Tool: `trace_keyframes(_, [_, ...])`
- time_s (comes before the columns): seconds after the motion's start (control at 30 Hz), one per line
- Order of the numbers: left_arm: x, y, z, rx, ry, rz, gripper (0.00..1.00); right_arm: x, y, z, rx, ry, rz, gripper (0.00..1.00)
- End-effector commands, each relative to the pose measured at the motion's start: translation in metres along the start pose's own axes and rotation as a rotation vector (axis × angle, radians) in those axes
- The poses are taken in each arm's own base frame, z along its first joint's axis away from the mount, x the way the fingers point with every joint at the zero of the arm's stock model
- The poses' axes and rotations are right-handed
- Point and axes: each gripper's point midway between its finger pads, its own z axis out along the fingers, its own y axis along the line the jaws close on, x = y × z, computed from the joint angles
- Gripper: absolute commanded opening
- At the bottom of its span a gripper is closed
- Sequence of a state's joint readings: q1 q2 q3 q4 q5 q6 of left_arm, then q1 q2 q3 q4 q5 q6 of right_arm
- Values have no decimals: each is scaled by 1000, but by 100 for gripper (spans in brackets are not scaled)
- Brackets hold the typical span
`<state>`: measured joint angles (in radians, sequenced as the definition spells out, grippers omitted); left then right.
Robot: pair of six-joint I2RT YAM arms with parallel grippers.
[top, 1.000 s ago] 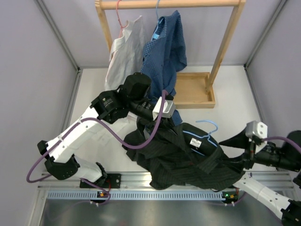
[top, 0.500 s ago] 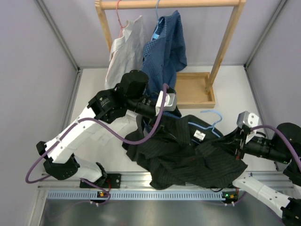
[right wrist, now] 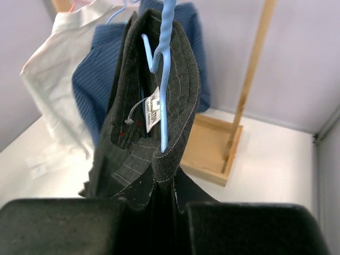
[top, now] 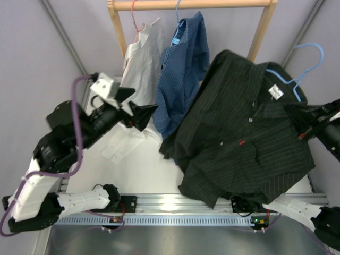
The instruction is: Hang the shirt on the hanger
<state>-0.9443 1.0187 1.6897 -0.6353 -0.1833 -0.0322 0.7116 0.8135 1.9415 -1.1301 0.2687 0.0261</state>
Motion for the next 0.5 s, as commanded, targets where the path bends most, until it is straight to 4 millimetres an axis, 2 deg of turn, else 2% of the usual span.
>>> trace_keyframes(0.0, [32,34,-19,-192,19,-82,98,-43,-24,23,180,-72,10,0])
trace_keyframes(0.03, [41,36,-23,-202,29,-77,97,-43,-20,50,200,-34,-4,0])
trace_keyframes(0.07, [49,44,-28,-240,40,-66,97,-49,-20,59,211,-37,-39,0])
trace_keyframes(0.1, [54,50,-37,-262,35,-56,97,-65,-22,60,230,-75,-29,0])
trace_keyframes(0.13, [72,56,-38,-294,71,-25,96,-65,-18,87,254,-51,-41,0])
trace_keyframes(0.17, [77,64,-42,-336,72,-20,96,-73,-19,93,270,-64,-50,0])
trace_keyframes(0.2, [77,79,-52,-420,59,-14,95,-88,-22,94,286,-106,-37,0])
trace_keyframes(0.23, [82,85,-56,-454,71,8,95,-86,-16,117,283,-85,-48,0])
trace_keyframes(0.3, [78,101,-70,-543,44,12,95,-95,-14,130,260,-117,-30,0])
trace_keyframes(0.37, [79,112,-80,-610,26,15,95,-97,-15,148,251,-140,6,0])
trace_keyframes(0.4, [74,119,-86,-661,-10,-4,95,-76,-18,168,244,-96,23,0])
trace_keyframes(0.43, [76,122,-93,-671,-28,-7,95,-77,-19,165,233,-124,67,0])
trace_keyframes(0.47, [76,125,-95,-682,-42,-7,95,-72,-20,171,224,-129,79,0])
